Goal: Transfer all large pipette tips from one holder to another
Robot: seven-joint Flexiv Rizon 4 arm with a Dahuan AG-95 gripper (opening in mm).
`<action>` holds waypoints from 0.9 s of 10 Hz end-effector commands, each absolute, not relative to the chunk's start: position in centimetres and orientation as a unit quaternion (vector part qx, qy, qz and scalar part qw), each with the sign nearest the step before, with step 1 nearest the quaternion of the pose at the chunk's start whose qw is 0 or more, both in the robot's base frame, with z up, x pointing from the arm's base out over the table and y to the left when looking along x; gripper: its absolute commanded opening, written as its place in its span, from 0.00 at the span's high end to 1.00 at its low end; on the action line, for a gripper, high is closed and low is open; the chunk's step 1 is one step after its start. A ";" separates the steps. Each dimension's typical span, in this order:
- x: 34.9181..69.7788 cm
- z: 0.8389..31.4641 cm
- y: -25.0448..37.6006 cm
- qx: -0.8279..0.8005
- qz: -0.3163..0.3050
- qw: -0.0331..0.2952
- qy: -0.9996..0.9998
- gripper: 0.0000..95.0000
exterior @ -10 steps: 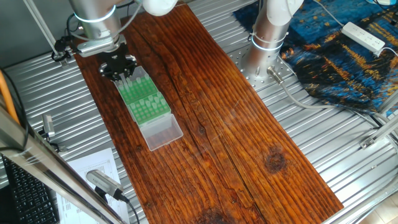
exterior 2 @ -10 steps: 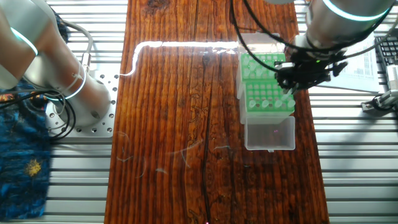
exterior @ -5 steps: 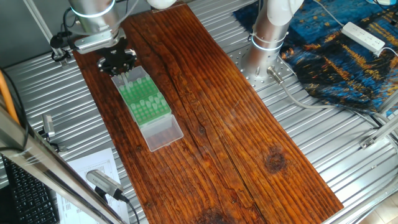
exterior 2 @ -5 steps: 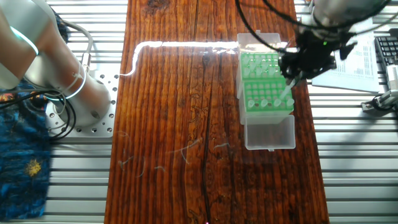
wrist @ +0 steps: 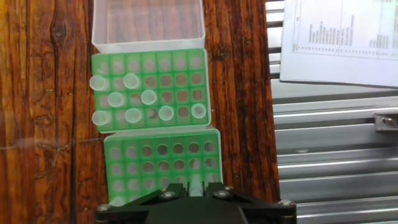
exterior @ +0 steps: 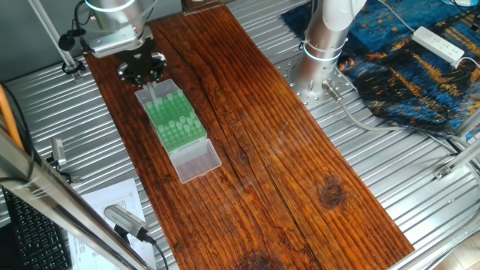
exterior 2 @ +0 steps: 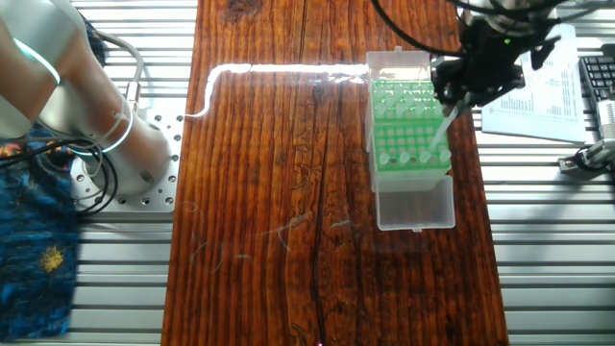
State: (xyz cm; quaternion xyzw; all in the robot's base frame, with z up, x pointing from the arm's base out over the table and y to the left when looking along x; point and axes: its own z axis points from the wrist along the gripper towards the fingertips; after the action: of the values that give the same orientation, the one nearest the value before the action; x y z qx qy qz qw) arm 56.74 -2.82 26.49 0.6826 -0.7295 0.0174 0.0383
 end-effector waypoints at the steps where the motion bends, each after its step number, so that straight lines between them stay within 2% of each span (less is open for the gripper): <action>1: 56.7 27.0 -2.7 0.683 0.015 0.040 -0.729 1.00; 9: 56.0 29.6 -2.2 0.682 0.014 0.052 -0.730 1.00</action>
State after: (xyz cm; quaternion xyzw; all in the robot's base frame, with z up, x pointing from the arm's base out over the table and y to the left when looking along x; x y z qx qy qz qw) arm 56.03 -2.18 29.70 0.6815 -0.7298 0.0127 0.0526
